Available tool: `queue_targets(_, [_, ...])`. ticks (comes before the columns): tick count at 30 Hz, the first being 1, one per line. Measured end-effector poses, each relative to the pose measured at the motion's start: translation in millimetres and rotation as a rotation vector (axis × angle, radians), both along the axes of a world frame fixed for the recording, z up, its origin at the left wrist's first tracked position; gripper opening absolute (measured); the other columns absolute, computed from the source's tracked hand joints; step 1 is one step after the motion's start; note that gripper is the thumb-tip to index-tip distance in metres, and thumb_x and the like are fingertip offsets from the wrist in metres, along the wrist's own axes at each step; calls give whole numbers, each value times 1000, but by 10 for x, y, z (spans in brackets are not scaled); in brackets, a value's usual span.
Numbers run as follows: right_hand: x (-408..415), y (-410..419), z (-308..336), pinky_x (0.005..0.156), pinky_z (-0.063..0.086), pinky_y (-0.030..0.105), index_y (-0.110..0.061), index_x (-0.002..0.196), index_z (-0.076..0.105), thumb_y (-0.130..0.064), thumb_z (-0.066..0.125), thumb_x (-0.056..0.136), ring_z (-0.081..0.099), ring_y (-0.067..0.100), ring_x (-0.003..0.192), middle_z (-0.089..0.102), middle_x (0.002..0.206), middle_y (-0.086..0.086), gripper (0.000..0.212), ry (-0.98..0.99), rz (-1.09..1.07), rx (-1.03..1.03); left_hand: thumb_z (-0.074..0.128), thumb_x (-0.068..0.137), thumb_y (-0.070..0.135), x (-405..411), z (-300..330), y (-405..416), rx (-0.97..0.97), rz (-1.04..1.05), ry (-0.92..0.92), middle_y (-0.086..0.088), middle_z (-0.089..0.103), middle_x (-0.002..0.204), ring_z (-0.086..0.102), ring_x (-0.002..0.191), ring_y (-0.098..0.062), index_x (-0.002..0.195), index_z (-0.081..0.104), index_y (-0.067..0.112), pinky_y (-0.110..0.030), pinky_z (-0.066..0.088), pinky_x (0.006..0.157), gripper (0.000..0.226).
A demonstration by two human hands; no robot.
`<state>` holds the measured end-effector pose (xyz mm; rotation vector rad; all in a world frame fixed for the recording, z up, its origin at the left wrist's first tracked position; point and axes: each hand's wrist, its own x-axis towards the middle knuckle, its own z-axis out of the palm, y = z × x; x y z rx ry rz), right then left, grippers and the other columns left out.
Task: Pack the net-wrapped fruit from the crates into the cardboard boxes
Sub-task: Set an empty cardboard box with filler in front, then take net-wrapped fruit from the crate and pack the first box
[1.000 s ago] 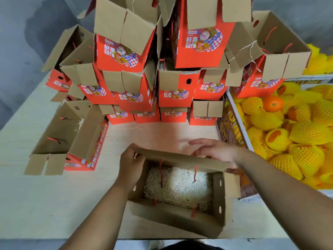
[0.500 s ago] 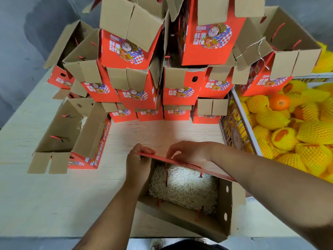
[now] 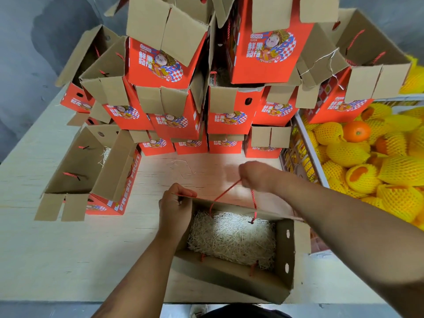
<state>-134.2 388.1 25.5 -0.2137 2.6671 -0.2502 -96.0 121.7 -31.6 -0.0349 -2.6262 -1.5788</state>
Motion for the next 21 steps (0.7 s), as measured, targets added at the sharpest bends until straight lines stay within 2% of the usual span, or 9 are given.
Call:
queue_targets(3, [-41, 398, 6, 75, 43, 29, -4, 97, 62, -11, 58, 97, 65, 34, 101, 69, 110, 22, 7, 102, -293, -10, 64, 96, 8, 3, 7, -41, -17, 43, -13, 22, 69, 90, 65, 93, 1, 98, 65, 31, -37, 59, 91, 23])
queue_targets(6, [75, 668, -107, 65, 46, 15, -4, 111, 68, -5, 63, 95, 65, 35, 110, 69, 107, 13, 16, 31, -455, -98, 62, 92, 36, -35, 17, -6, -38, 70, -101, 27, 66, 91, 65, 92, -5, 102, 57, 38, -39, 52, 96, 11])
queue_targets(7, [120, 709, -150, 70, 48, 13, -9, 113, 67, -3, 65, 93, 64, 32, 111, 68, 108, 9, 21, 36, -481, -157, 57, 89, 46, -58, 22, 28, -91, 87, -124, 24, 65, 86, 63, 91, -8, 100, 54, 37, -42, 49, 98, 15])
queue_targets(9, [164, 721, -223, 90, 52, 30, -10, 122, 64, -5, 65, 92, 63, 28, 107, 67, 115, 11, 31, 71, -530, -262, 52, 86, 61, -105, 27, 75, -178, 123, -158, 25, 61, 93, 61, 95, -14, 107, 50, 36, -48, 44, 103, 33])
queue_targets(12, [216, 659, -225, 78, 49, 37, -12, 100, 63, -26, 57, 97, 58, 25, 87, 66, 94, 9, 15, 150, -688, -571, 65, 87, 64, -179, 64, 91, -261, 298, -127, 4, 65, 127, 61, 113, -24, 135, 48, 30, -56, 44, 105, 61])
queue_targets(14, [277, 680, -194, 78, 53, 38, -13, 98, 63, -28, 51, 97, 65, 31, 85, 71, 91, 11, 19, 274, -762, -628, 75, 85, 53, -198, 120, 115, -449, 352, 37, -4, 61, 135, 57, 117, -27, 136, 49, 29, -55, 47, 98, 62])
queue_targets(17, [489, 716, -104, 81, 53, 40, -13, 104, 64, -15, 52, 99, 67, 29, 89, 72, 97, 9, 13, 430, -702, -635, 73, 91, 36, -172, 186, 315, -669, -8, 334, 4, 68, 122, 59, 113, -23, 119, 64, 31, -45, 47, 96, 30])
queue_targets(19, [663, 759, 21, 77, 50, 30, -17, 102, 64, -11, 51, 96, 66, 15, 85, 71, 96, -1, 16, 555, -601, -702, 67, 96, 26, -118, 251, 610, -559, -272, 351, 12, 69, 113, 60, 111, -16, 112, 70, 30, -35, 45, 98, 16])
queue_targets(21, [839, 912, 126, 78, 47, 27, -14, 103, 66, -8, 52, 91, 62, 12, 87, 67, 98, -2, 20, 688, -497, -664, 60, 101, 24, -41, 342, 1005, -351, -439, 232, 16, 68, 108, 61, 103, -6, 114, 69, 28, -29, 50, 93, 16])
